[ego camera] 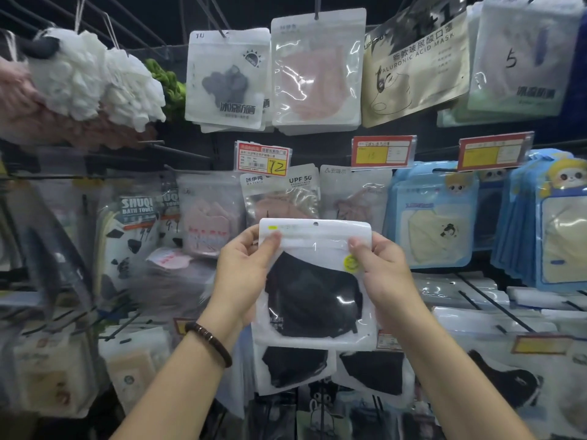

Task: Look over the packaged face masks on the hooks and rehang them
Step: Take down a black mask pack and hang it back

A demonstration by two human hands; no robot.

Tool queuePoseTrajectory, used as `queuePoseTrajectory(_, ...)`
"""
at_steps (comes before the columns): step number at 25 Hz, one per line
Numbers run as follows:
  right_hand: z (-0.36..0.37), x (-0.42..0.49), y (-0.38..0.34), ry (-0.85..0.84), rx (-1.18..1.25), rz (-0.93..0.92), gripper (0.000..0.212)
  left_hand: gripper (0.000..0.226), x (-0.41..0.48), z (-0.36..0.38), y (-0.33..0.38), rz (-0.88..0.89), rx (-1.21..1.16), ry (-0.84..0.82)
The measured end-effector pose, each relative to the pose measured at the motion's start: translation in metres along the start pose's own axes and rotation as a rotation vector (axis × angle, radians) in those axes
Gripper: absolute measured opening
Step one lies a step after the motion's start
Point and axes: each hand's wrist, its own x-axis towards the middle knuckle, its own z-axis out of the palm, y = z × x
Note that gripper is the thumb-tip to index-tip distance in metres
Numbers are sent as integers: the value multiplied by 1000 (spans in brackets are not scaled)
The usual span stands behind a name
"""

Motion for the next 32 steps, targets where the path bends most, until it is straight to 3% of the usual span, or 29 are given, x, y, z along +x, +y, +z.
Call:
queuePoseTrajectory(18, 8, -22, 10, -33, 28, -55, 18, 36, -31, -9, -8, 110, -87, 49)
queuePoseTrajectory(23, 1, -58, 36, -138, -18, -16, 20, 39, -77, -30, -36, 130, -16, 138)
queuePoseTrajectory(28, 2, -104, 93, -123, -122, 83, 19, 34, -125, -53, -97, 52, -51, 406)
queuePoseTrajectory(32, 3, -109, 121, -78, -180, 195, 17, 31, -127, -64, -124, -26, -19, 449)
